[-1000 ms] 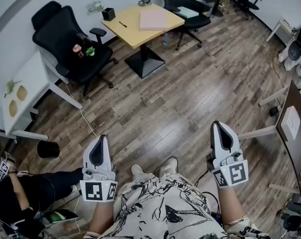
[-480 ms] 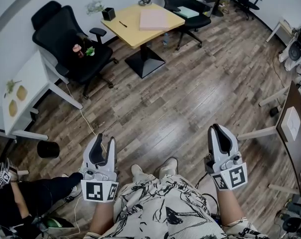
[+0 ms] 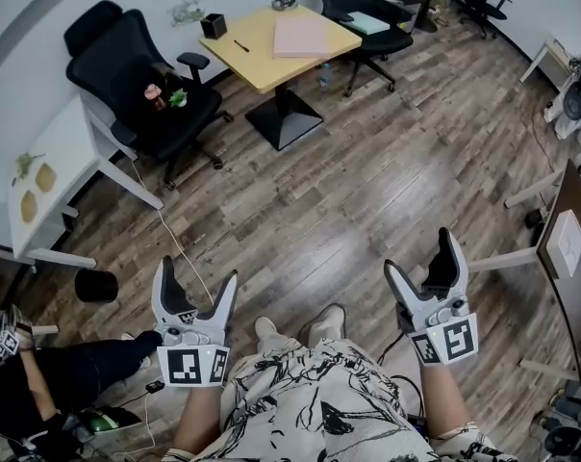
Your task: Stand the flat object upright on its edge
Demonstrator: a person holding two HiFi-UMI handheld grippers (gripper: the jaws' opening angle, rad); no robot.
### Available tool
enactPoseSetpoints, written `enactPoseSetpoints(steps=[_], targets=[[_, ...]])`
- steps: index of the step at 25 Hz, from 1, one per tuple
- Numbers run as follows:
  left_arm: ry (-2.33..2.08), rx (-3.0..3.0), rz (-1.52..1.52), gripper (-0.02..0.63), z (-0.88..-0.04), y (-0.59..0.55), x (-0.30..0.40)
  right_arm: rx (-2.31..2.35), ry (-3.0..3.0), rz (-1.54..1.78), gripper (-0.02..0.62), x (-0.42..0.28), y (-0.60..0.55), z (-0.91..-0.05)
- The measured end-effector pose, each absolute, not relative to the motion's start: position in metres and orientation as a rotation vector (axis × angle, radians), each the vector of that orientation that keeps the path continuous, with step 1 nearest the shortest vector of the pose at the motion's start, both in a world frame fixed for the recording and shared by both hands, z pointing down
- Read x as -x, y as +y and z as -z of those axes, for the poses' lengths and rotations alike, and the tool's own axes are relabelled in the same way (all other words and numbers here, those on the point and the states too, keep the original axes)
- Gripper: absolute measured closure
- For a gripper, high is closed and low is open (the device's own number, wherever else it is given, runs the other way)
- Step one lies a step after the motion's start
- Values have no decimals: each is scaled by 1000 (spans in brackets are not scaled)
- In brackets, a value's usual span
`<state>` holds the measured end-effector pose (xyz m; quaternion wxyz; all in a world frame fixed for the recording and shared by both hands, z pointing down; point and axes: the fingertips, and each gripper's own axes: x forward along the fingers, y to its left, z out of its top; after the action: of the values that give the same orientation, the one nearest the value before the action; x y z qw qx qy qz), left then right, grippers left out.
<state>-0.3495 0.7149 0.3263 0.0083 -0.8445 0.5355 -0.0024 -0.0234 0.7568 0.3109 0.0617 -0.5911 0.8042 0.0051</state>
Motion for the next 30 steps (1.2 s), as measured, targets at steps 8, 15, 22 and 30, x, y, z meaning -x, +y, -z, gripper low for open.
enactPoseSetpoints(steps=[8,15,22,30], targets=[[1676,2612,21,67,-325,711,322,1746,2444,25,92,-2,751,-323],[1759,2566,29,67,-324,700,300,1708,2499,57,92,-39,744,-334],[1759,2612,-32,71,-328,698,271,1723,2497,56,92,-71,736,-338],[1669,2630,-14,71,-333,645,250,1772,2469,52,92,-83,696,-341]])
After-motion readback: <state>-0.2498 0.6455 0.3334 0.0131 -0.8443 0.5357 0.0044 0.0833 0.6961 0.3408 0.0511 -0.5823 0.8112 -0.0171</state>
